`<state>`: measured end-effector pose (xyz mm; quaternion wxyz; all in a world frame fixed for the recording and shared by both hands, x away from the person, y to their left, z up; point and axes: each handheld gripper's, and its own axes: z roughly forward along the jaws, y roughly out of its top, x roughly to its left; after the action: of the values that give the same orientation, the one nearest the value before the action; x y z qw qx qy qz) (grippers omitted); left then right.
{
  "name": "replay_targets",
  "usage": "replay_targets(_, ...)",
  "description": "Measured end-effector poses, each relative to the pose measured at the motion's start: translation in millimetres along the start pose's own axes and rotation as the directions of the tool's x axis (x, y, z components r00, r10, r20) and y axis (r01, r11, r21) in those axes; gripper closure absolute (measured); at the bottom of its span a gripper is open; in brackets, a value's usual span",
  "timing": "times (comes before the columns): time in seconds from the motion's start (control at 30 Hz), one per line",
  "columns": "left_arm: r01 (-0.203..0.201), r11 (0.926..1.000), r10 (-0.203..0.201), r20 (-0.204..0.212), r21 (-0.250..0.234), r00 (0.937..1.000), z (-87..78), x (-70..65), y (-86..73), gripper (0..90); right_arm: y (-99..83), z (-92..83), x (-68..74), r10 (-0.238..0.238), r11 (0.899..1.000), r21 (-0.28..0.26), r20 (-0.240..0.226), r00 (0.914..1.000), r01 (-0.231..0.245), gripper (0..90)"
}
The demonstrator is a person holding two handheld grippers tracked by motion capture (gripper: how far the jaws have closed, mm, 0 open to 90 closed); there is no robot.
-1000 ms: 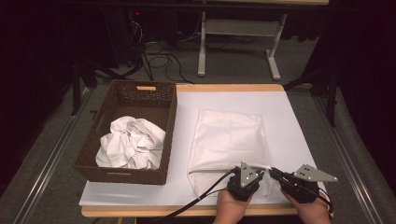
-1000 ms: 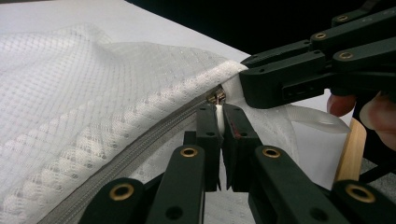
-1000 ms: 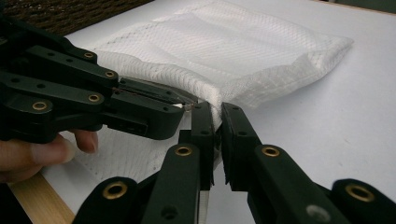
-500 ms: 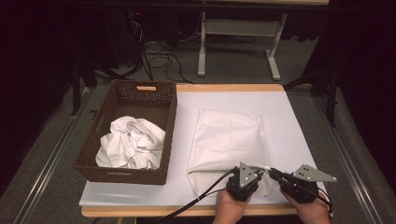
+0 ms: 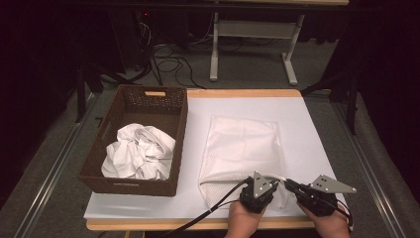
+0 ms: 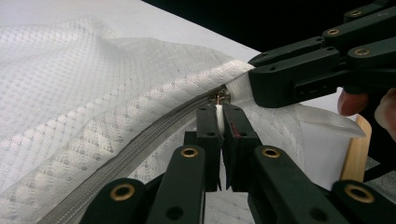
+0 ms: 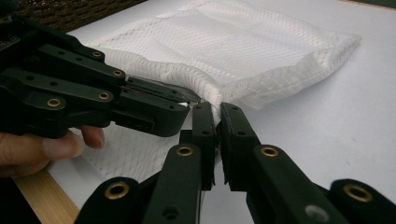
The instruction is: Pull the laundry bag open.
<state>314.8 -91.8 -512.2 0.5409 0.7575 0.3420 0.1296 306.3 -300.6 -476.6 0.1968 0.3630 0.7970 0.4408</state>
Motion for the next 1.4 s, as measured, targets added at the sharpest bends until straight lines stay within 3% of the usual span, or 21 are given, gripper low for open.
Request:
replay_targets(0.07,0.001,1.0000,-0.001,-0.022,0.005,0.9998,0.3,0.2,-0.1,86.2,0.0,0.3,0.6,0.001,1.000,0.003,-0.001,1.0000,-0.001,87.2)
replay_targets(0.1,0.015,0.9999,-0.015,-0.030,0.006,0.9994,0.0,2.6,-0.9,86.2,0.0,0.1,0.3,-0.003,1.000,0.000,0.001,1.0000,0.003,87.2)
replay_targets(0.17,0.079,0.9968,-0.079,-0.020,0.007,0.9967,-1.3,10.0,-2.2,86.3,0.0,-1.7,-0.9,0.010,1.000,-0.005,-0.001,0.9999,-0.010,87.2)
replay_targets(0.23,0.087,0.9962,-0.087,-0.015,0.004,0.9961,-2.4,11.4,-2.0,86.3,-0.4,-2.3,-1.6,0.008,1.000,-0.005,0.000,1.0000,-0.008,87.2)
replay_targets(0.6,0.022,0.9996,-0.021,-0.042,0.019,0.9989,-8.9,10.7,-1.8,86.1,-1.6,-1.8,-1.4,0.012,1.000,-0.006,0.010,0.9999,-0.012,87.0)
replay_targets(1.4,0.050,0.9983,-0.047,-0.087,0.029,0.9951,-27.1,28.3,-8.8,86.0,-2.0,-2.8,-2.6,0.015,1.000,-0.006,0.006,0.9999,-0.015,87.0)
